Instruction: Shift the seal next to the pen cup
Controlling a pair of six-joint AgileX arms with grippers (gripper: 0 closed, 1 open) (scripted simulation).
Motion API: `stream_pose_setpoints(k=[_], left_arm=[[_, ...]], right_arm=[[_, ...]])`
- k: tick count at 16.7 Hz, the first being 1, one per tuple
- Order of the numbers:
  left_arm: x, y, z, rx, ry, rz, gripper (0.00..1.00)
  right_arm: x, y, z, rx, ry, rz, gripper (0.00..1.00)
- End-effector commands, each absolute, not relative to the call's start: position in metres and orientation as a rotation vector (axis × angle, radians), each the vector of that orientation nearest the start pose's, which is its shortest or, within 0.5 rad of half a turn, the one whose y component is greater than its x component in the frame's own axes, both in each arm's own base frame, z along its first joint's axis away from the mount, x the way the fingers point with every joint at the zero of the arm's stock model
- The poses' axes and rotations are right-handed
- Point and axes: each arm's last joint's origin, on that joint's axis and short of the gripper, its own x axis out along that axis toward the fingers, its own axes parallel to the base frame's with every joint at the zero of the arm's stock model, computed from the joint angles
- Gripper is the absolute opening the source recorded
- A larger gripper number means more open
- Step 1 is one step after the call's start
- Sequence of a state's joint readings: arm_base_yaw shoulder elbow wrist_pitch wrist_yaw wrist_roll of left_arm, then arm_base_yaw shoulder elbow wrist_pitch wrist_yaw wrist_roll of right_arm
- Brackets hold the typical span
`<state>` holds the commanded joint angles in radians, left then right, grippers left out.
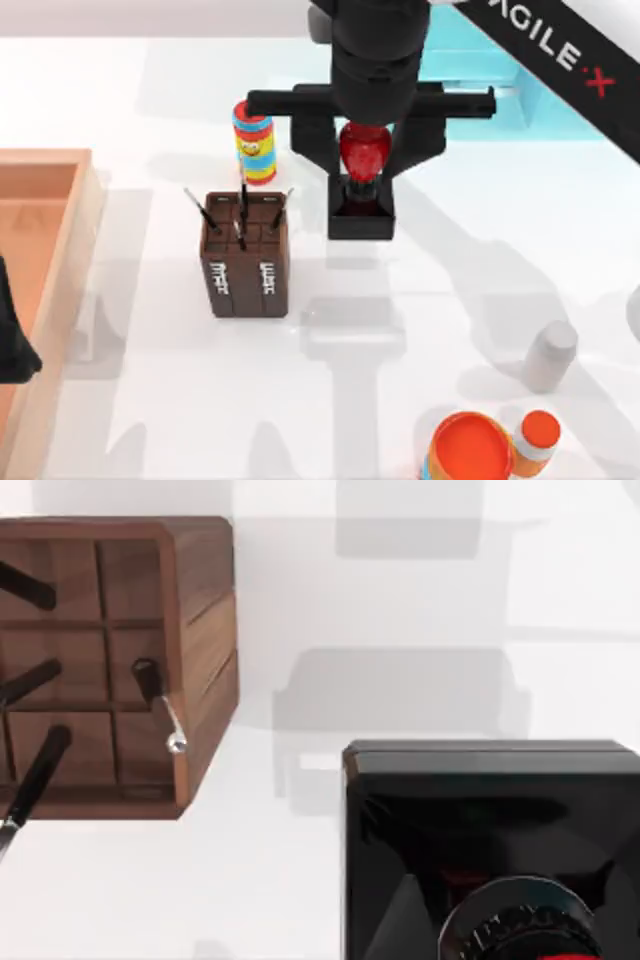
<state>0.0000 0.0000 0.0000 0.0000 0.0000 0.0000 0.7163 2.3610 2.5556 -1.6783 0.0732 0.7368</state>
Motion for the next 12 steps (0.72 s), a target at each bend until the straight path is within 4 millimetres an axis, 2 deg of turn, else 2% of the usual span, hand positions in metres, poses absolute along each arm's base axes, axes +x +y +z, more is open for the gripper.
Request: stream_pose_setpoints(k=[6, 12], left_arm=[[0.106, -0.001, 0.16, 0.0, 0.0, 0.0, 1.0], [0.106, -0.001, 0.16, 0.0, 0.0, 0.0, 1.0]], right_arm=[[0.335, 0.303, 0.293, 0.019, 1.459, -0.002, 0.0], [0.336, 0.304, 0.28, 0.013, 1.459, -0.003, 0.0]])
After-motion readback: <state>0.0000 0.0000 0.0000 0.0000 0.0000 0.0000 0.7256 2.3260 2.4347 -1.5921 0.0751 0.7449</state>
